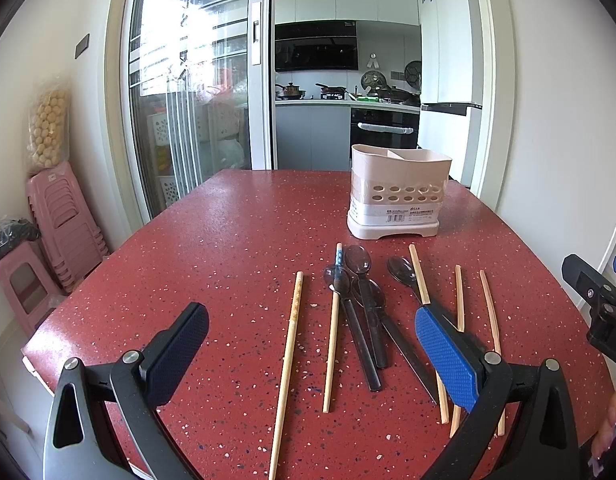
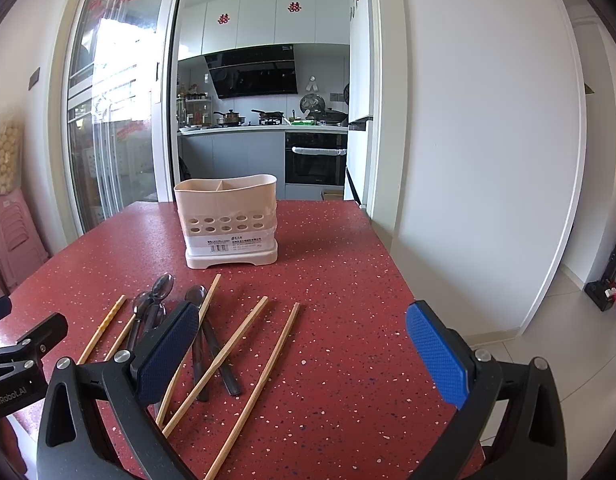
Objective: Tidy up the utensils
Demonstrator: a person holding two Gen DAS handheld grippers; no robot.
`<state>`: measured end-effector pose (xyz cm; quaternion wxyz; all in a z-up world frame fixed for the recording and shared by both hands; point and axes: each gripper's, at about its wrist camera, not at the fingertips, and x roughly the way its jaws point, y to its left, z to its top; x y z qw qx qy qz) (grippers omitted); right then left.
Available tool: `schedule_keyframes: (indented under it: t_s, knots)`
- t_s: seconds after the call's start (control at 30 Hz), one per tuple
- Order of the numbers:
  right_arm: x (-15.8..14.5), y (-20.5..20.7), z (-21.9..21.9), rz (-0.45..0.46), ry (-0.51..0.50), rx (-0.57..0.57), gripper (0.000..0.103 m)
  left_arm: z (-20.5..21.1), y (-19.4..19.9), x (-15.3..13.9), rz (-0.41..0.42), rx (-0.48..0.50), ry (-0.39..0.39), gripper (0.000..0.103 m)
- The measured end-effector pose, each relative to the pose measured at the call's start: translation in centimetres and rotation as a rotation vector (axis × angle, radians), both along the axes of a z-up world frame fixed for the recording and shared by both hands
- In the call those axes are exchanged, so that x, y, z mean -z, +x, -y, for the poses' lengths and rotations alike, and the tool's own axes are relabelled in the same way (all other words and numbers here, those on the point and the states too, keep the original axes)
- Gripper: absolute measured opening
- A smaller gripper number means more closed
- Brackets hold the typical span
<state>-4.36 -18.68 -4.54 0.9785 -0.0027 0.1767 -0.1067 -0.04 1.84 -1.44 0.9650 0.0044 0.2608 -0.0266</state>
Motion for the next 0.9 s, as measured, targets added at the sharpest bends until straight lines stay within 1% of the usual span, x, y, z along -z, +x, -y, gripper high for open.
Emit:
schedule_keyframes:
  t_s: [0.23,0.33,0.43,0.5,0.57,0.6,0.63,0.67,0.7,0.73,0.77,0.8,0.83,0.87,0.9]
  knots:
    - [0.2,0.2,0.1,-0.016,0.005,0.000,0.103,-0.4,0.3,0.4,-0.021,0.003,0.005,0.103]
    - [0.3,0.8,0.3,-0.044,0.004,-0.002,0.103,-0.6,1.0,0.8,-0.053,0.011,0.015,0.103]
    - [0.4,2.0,0.9,-0.107,0.016,0.001,0.103,-1.1,2.8,1.4,-0.116,0.026,0.032,0.103]
    - [0.6,3.4,1.7,-0.178,0.052,-0.006,0.103,-1.5,4.2,1.9,-0.168,0.040,0.049,0.103]
    - [1.0,5.6,2.7,-0.287,0.107,-0.018,0.103,-2.0,5.9,2.6,-0.227,0.045,0.069,0.103]
    - [1.3,6.3,3.0,-0.321,0.121,-0.023,0.103,-2.2,7.0,3.0,-0.269,0.045,0.081,0.103]
    - [1.5,7.4,3.2,-0.370,0.139,-0.031,0.103,-2.4,7.9,3.4,-0.300,0.053,0.082,0.103]
    - [2.0,9.0,3.5,-0.448,0.165,-0.051,0.103,-2.7,9.0,3.8,-0.345,0.064,0.072,0.103]
    - [2.3,9.7,3.7,-0.489,0.182,-0.061,0.102,-2.9,9.6,4.2,-0.368,0.069,0.061,0.103]
    - [2.8,10.9,3.9,-0.555,0.214,-0.078,0.101,-3.0,10.5,4.7,-0.404,0.081,0.042,0.103]
    - [3.5,12.0,4.1,-0.618,0.255,-0.097,0.098,-3.1,11.4,5.2,-0.442,0.093,0.027,0.103]
    - [3.9,12.5,4.2,-0.647,0.280,-0.102,0.092,-3.1,11.8,5.5,-0.461,0.094,0.023,0.103]
    - [4.4,13.4,4.3,-0.692,0.308,-0.104,0.090,-3.0,12.7,6.1,-0.500,0.098,0.022,0.103]
    - [4.8,13.9,4.3,-0.720,0.319,-0.103,0.085,-2.9,13.1,6.4,-0.519,0.101,0.026,0.103]
    - [5.4,14.6,4.3,-0.757,0.322,-0.095,0.077,-2.7,13.6,6.8,-0.537,0.101,0.035,0.103]
